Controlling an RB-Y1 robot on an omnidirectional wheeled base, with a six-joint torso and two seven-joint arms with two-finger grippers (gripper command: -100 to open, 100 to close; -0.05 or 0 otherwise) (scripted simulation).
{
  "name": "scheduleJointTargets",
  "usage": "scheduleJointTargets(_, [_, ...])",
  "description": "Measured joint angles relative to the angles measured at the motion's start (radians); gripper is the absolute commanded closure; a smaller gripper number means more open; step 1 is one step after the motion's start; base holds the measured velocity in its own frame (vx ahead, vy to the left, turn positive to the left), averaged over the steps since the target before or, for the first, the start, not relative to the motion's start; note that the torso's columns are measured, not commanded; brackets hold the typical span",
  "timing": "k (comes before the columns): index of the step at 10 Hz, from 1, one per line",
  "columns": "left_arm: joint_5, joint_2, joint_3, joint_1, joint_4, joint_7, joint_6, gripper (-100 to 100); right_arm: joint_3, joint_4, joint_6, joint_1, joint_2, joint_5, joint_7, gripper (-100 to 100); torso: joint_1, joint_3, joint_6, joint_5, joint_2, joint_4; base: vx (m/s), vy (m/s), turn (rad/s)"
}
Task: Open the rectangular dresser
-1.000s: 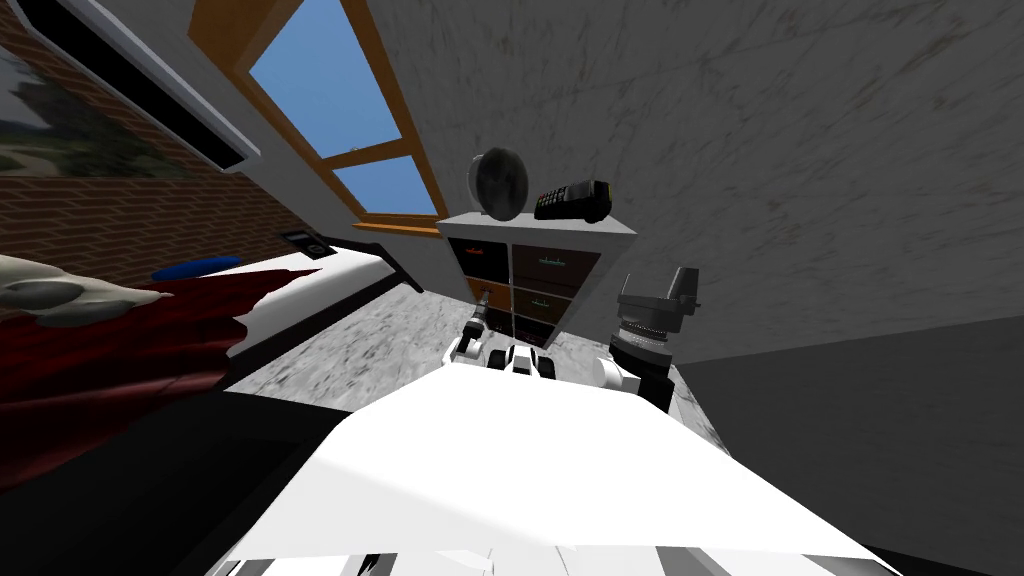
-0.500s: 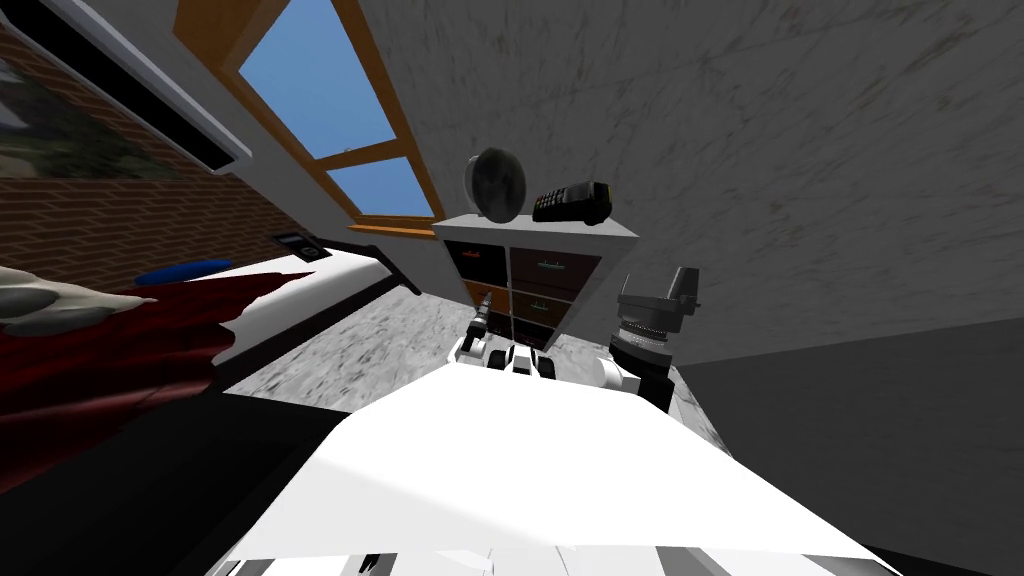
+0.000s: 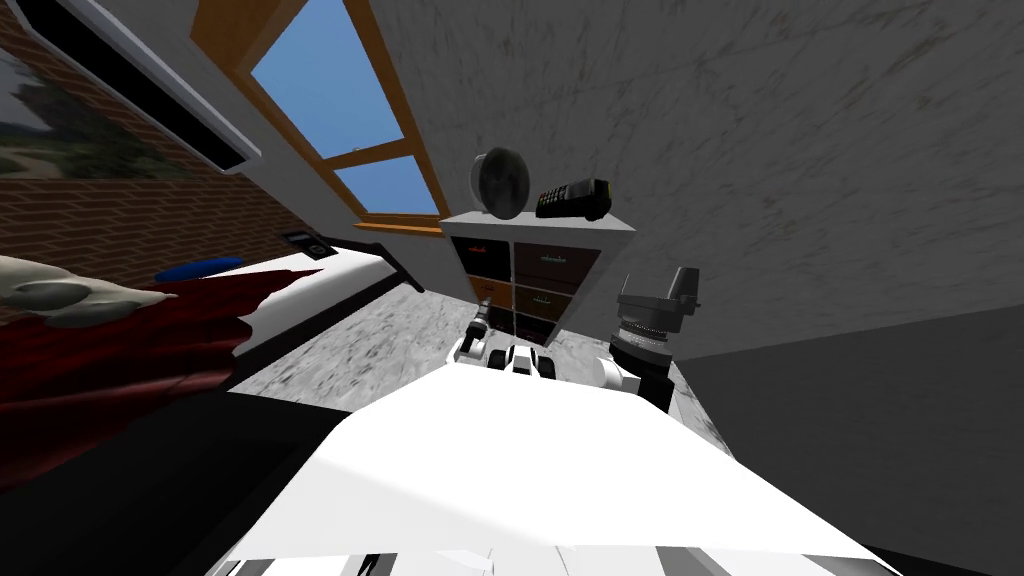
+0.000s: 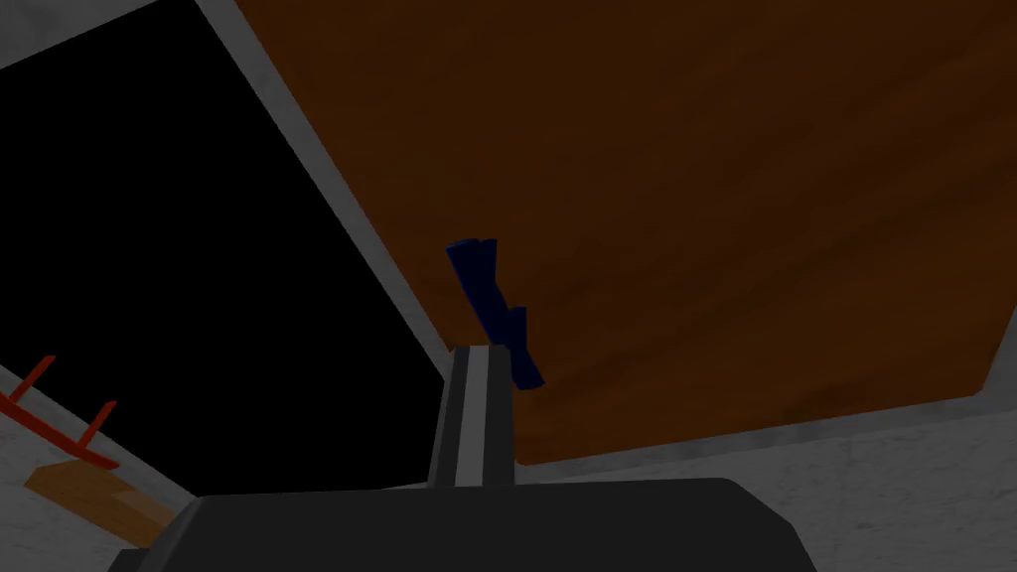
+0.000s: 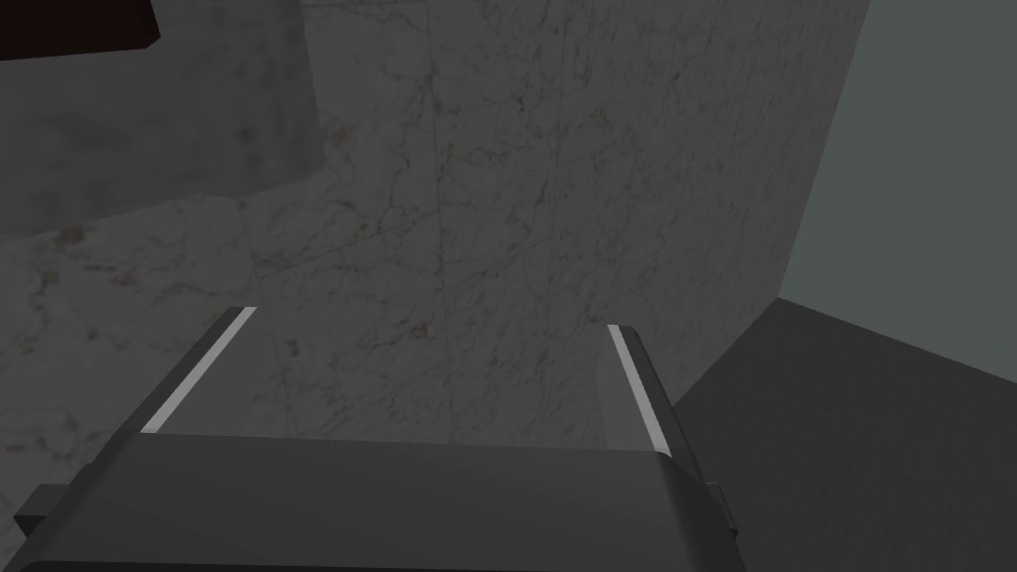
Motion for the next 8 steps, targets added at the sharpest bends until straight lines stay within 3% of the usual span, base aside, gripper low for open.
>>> scheduleJointTargets(1, [0.000, 0.003, -0.003, 0.007, -0.010, 0.002, 0.003, 100, 0.000, 0.000, 0.000, 0.000, 0.000, 0.000, 0.000, 0, -0.003, -0.003, 0.000, -0.001, -0.005, -0.001, -0.080, 0.009, 0.002])
scheduleJointTargets(2, [0.000, 0.004, -0.003, 0.008, -0.011, 0.002, 0.004, -100, 0.000, 0.000, 0.000, 0.000, 0.000, 0.000, 0.000, 0, -0.005, -0.007, 0.000, -0.002, -0.011, -0.003, 0.004, 0.006, -0.014])
scheduleJointTargets(6, [-0.002, 0.043, -0.001, -0.006, -0.009, 0.000, 0.000, -100, 0.000, 0.000, 0.000, 0.001, 0.000, 0.000, 0.000, 0, -0.002, -0.006, 0.000, -0.001, -0.009, -0.003, 0.165, 0.005, -0.035])
scheduleJointTargets(8, [-0.003, 0.014, 0.000, -0.016, 0.001, -0.002, 0.001, -100, 0.000, 0.000, 0.000, 0.001, 0.000, 0.000, 0.000, 0, -0.003, -0.001, 0.000, -0.001, -0.001, 0.000, 0.102, 0.000, -0.010])
